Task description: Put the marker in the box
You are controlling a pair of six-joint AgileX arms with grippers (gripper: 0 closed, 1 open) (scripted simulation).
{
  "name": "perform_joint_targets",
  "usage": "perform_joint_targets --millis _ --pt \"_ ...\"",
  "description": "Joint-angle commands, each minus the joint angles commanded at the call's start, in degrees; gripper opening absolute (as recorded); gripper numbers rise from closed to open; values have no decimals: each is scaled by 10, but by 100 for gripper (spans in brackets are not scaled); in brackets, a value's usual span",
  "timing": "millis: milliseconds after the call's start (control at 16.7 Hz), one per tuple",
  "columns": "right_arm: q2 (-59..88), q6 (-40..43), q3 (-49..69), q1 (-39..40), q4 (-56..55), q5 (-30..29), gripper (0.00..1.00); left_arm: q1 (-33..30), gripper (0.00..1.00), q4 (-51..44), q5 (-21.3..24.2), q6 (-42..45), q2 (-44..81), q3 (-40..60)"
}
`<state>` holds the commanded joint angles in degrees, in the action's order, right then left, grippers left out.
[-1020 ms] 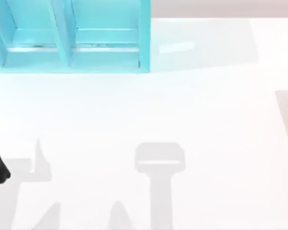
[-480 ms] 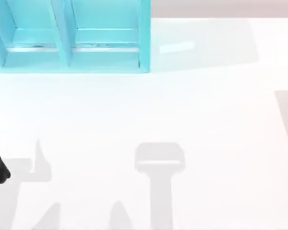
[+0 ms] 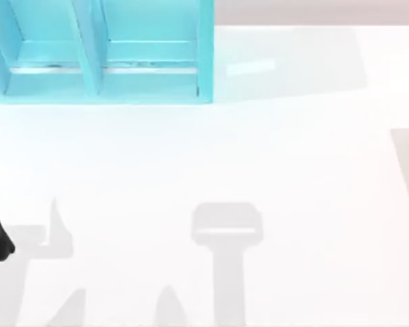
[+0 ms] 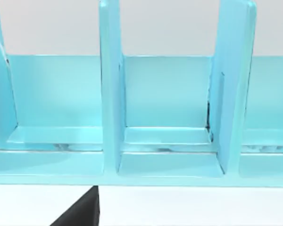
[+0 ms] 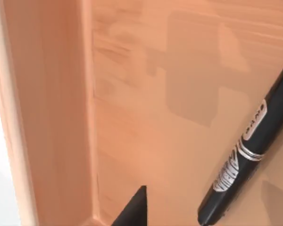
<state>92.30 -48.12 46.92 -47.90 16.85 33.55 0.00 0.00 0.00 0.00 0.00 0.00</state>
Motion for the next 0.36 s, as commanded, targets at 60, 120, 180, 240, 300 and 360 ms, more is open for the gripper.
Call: perform_joint_targets --millis 60,120,180,240,300,360 --pt "0 0 0 0 0 0 100 0 100 0 0 0 0 0" --pt "0 0 0 0 0 0 100 0 100 0 0 0 0 0" --pt "0 0 0 0 0 0 100 0 100 0 0 0 0 0" --pt "0 0 0 0 0 0 100 0 100 0 0 0 0 0" --pt "0 0 0 0 0 0 100 0 100 0 0 0 0 0" --pt "0 0 0 0 0 0 100 0 100 0 0 0 0 0"
